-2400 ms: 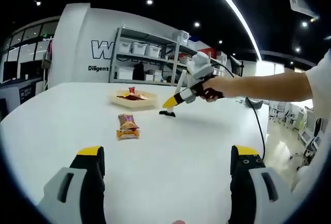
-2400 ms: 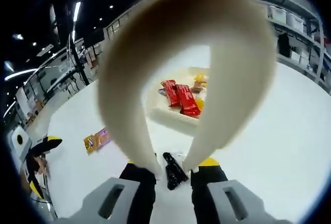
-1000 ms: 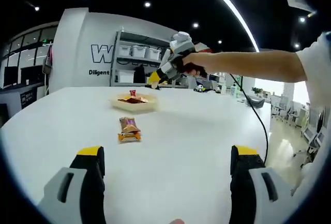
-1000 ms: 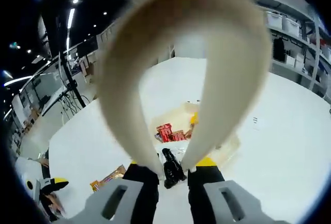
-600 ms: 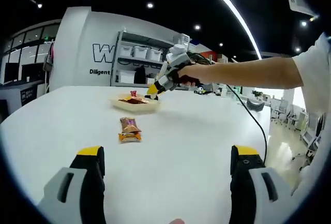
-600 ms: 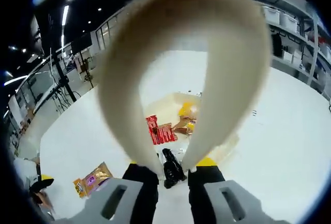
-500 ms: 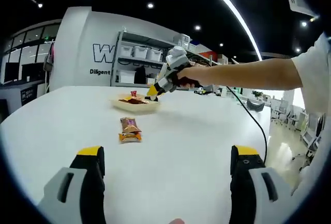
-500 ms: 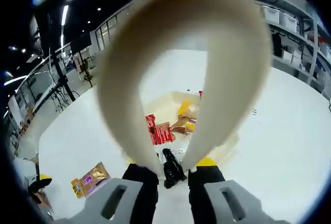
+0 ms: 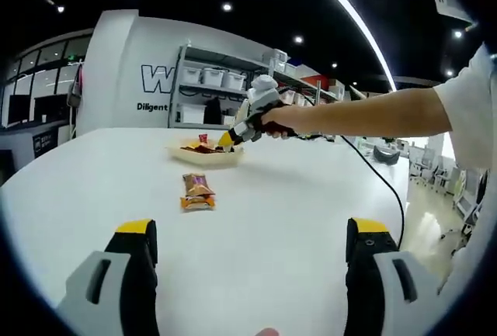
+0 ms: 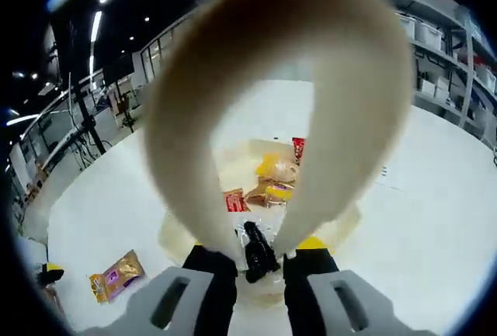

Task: Place the target food into the container with the food tongs after gripping and lifting it, then release it inside without dropping or visibly crushing the food.

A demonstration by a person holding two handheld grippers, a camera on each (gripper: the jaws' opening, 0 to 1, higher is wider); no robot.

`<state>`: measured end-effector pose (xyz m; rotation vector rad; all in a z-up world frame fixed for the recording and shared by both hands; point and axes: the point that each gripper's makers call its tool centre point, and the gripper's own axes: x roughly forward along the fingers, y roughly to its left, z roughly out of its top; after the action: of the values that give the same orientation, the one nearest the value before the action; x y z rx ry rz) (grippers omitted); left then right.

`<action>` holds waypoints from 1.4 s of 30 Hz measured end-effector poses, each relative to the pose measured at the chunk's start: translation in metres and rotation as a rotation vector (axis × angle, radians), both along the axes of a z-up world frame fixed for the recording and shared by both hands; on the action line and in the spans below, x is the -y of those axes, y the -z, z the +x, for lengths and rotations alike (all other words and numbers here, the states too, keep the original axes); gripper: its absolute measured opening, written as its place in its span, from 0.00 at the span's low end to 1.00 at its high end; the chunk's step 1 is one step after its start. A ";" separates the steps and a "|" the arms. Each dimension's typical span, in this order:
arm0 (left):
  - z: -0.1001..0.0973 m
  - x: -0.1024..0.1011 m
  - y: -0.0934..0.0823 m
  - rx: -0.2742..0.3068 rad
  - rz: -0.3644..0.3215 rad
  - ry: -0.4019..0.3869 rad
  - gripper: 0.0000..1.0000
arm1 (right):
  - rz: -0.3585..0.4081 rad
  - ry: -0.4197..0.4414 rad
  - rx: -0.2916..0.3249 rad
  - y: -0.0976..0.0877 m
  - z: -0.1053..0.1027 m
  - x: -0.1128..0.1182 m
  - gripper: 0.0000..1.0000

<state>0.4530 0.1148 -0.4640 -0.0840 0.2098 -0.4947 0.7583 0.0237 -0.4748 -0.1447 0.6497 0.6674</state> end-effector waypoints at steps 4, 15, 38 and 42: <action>0.002 -0.004 0.001 -0.005 0.004 -0.009 0.99 | 0.023 0.023 -0.022 0.007 0.008 -0.004 0.16; 0.000 0.000 0.004 -0.011 0.015 0.003 0.99 | 0.068 0.000 0.069 -0.018 0.004 -0.013 0.19; -0.003 -0.004 0.001 0.028 -0.006 -0.016 0.99 | 0.117 -0.101 0.051 -0.039 -0.059 -0.035 0.20; -0.003 -0.003 0.002 0.026 -0.007 -0.017 0.99 | 0.127 -0.150 0.033 -0.032 -0.086 -0.054 0.20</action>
<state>0.4496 0.1181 -0.4661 -0.0861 0.1814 -0.4794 0.6718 0.0774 -0.4429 -0.0874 0.5670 0.8471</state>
